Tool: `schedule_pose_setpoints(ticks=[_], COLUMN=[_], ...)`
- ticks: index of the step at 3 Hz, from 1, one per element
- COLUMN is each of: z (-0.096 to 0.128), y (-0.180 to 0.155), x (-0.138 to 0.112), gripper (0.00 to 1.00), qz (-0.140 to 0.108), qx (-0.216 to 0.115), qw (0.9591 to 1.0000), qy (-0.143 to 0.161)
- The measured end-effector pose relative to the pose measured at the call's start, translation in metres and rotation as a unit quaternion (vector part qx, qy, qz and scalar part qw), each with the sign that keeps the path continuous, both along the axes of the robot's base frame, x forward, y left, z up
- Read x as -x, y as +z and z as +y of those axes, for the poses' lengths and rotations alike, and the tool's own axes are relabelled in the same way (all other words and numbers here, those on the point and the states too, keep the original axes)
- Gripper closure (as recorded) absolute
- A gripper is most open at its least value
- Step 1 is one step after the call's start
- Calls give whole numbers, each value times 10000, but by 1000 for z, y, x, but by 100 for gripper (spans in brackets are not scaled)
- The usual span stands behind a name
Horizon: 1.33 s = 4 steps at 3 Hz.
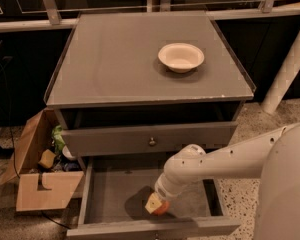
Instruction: Place apple into middle drawer
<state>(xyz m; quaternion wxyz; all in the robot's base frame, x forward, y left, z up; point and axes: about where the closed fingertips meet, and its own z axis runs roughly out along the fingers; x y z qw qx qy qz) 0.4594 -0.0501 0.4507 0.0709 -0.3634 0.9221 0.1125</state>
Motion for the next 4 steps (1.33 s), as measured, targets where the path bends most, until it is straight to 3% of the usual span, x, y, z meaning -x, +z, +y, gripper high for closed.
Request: schedule_pose_setpoints(ticks=[2,3,4], z=[0,-4,-8], y=[-26,-44,-71], x=[-41,-48,-41], gripper=[100,100,100], qz=[-234,-211,-23], qx=[-125,-92,-148], qw=[9980,9965,9943], qy=[-580,-804,-1053])
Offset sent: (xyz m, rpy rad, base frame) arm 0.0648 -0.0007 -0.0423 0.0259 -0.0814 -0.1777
